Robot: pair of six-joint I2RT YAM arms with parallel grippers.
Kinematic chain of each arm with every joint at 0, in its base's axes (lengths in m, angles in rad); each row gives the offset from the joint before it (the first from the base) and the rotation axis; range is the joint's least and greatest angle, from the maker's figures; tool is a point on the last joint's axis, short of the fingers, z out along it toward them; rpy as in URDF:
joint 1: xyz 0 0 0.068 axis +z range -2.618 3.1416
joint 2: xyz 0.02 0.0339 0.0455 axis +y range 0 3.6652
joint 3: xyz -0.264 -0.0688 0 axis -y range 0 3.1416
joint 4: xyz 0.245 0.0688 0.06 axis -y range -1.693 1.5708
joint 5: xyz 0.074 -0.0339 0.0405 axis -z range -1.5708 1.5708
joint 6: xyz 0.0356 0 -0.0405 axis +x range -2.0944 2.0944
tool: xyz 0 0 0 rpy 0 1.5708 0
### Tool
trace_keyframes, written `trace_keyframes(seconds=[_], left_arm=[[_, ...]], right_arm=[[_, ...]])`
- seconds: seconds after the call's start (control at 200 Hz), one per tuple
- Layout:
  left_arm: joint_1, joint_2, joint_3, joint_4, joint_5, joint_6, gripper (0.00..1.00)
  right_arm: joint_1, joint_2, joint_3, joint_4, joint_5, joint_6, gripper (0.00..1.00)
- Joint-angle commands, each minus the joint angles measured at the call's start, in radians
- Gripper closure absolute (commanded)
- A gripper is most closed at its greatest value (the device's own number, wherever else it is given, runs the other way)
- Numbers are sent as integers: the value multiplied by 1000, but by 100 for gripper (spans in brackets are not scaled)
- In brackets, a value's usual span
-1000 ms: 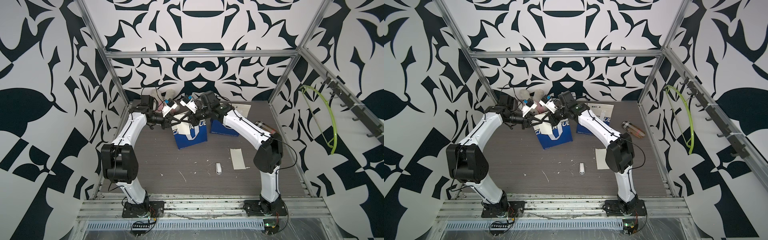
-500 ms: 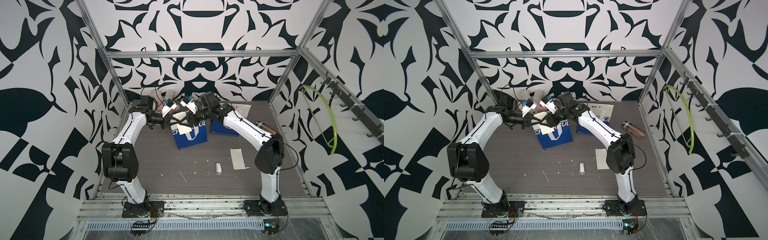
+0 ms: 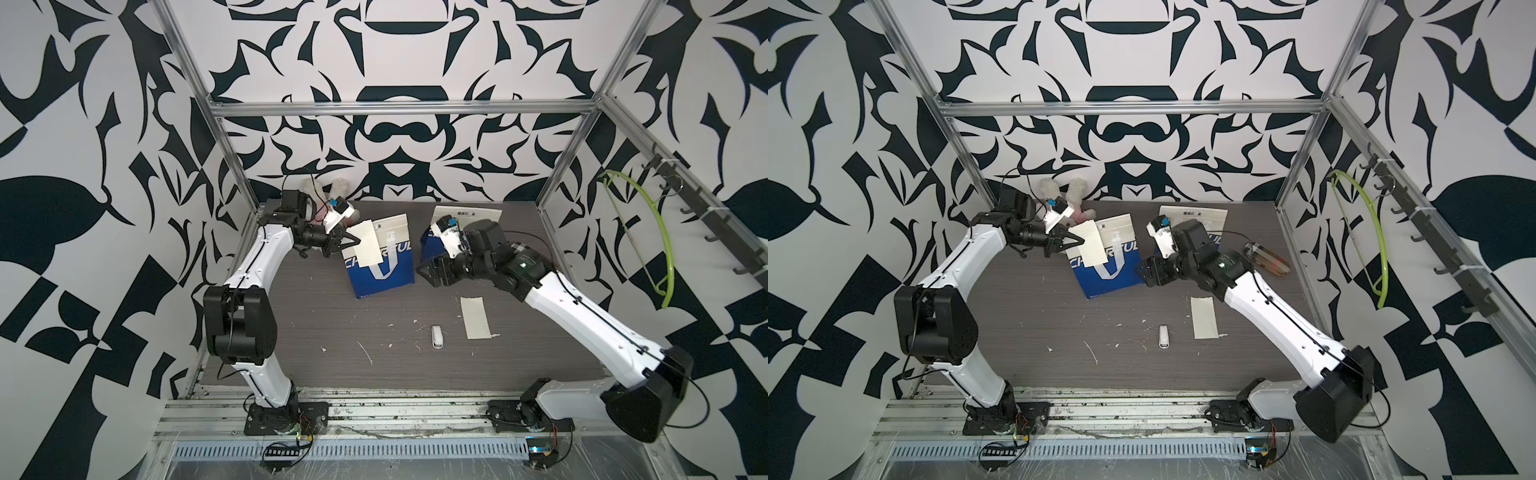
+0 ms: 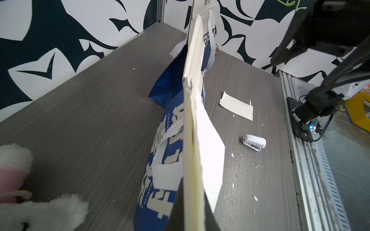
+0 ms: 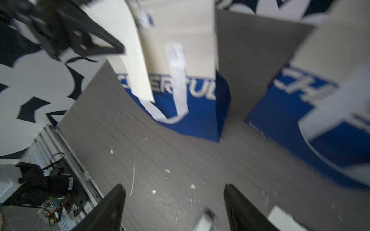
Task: Staple the receipts to the bags
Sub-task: Pick up the stapler from the center of the board.
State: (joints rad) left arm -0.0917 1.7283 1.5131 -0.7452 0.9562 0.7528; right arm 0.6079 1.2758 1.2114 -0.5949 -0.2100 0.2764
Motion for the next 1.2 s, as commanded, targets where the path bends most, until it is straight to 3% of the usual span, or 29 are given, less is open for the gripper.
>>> trace_keyframes(seconds=[0.0, 0.2, 0.485, 0.685, 1.195], left_arm=[[0, -41, -29, 23, -43, -16, 100], [-3, -47, -33, 22, -53, -28, 100], [-9, -57, -44, 24, -61, -30, 100], [-10, -57, -42, 24, -65, -35, 100], [-10, -56, -45, 23, -70, -41, 100]], right_arm=[[0, -31, -168, -126, 115, 187, 21], [0, -10, -334, -17, 160, 305, 21], [24, 185, -304, 89, 143, 338, 24], [78, 286, -259, 55, 158, 363, 27], [125, 390, -168, -105, 193, 349, 63]])
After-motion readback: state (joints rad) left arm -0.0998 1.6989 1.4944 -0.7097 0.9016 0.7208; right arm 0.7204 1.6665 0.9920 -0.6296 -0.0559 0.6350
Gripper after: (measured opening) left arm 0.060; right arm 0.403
